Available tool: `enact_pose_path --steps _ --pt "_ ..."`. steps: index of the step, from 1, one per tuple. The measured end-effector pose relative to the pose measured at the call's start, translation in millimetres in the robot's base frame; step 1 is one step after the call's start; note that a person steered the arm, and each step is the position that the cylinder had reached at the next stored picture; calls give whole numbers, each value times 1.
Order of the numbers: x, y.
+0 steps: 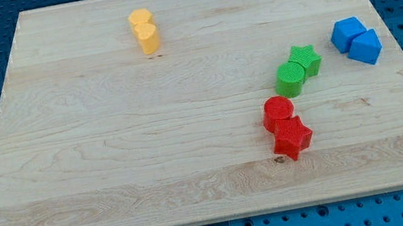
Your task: Move your arm towards the green star
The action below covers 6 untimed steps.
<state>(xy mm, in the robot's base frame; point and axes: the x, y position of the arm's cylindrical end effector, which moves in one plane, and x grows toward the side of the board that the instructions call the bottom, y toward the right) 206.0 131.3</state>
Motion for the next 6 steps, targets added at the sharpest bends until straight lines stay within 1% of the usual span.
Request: enact_pose_path --steps 1,4,6 --pt "32 4" --pt "104 64" --pt "161 29"
